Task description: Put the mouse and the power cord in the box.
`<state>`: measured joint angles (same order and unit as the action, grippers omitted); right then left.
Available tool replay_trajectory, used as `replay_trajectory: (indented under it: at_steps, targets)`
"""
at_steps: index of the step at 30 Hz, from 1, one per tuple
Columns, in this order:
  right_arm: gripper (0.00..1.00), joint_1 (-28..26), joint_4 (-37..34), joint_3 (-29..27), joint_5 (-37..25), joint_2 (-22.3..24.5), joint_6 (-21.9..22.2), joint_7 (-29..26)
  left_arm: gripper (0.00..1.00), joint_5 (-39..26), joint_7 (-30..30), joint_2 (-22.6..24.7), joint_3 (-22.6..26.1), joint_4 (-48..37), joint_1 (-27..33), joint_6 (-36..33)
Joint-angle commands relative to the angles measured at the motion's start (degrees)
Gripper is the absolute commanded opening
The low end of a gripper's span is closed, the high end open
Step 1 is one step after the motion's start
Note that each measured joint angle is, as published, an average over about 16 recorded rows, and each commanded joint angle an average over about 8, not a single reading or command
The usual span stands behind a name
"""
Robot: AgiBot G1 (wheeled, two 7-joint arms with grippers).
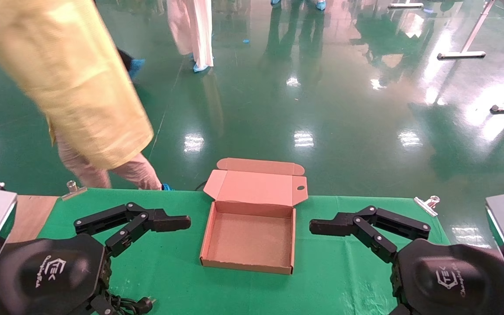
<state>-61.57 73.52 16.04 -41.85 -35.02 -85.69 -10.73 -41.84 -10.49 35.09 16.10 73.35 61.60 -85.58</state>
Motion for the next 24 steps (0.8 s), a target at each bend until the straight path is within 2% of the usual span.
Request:
replay_trajectory:
  at_steps: [1,24]
  targets:
    - [1.0,0.0,0.0,0.0,0.0,0.0,0.0,0.0,1.0,0.0,0.0,0.0,0.0,0.0,0.0,0.0]
    - [1.0,0.0,0.0,0.0,0.0,0.0,0.0,0.0,1.0,0.0,0.0,0.0,0.0,0.0,0.0,0.0]
